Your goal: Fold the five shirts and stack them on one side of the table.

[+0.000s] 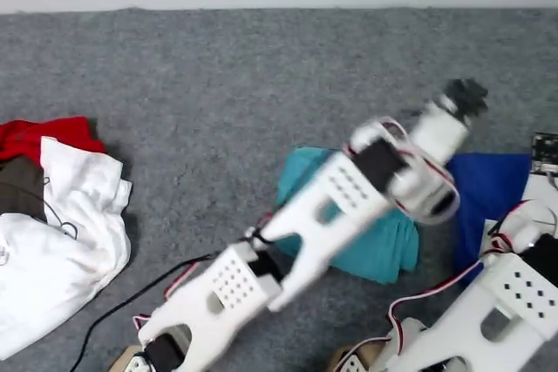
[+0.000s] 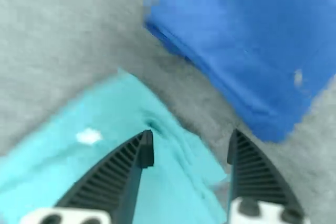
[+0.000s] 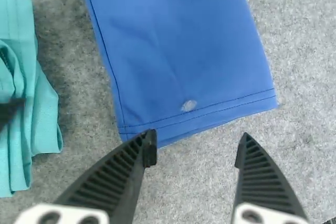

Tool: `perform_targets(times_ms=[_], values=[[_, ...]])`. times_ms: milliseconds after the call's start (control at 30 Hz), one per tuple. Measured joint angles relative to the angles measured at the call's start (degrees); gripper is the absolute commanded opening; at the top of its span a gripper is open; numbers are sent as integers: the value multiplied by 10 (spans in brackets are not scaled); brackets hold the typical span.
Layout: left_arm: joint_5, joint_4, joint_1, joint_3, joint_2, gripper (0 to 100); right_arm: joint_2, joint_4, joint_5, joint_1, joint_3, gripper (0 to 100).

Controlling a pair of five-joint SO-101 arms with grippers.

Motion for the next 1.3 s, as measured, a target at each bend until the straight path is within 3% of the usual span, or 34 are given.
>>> perform_targets(times_ms=[200, 333, 433, 600, 933, 1167, 1300], values=[[-84, 10, -178, -18, -1, 228, 0, 0, -1, -33, 0, 244], [-87, 10, -297, 28, -1, 228, 8, -4, -3, -147, 0, 245], [-89, 10, -338, 55, -9, 228, 55, -31, -30, -236, 0, 247], [-89, 10, -346, 95, -52, 228, 190, -47, -43, -285, -4, 348], [-89, 10, -346, 150, -64, 228, 315, -74, -65, -349, -36, 332], [-89, 10, -346, 150, -64, 228, 318, -81, -42, -460, -69, 331], [-89, 10, -346, 150, -64, 228, 318, -96, -25, -496, -77, 256]])
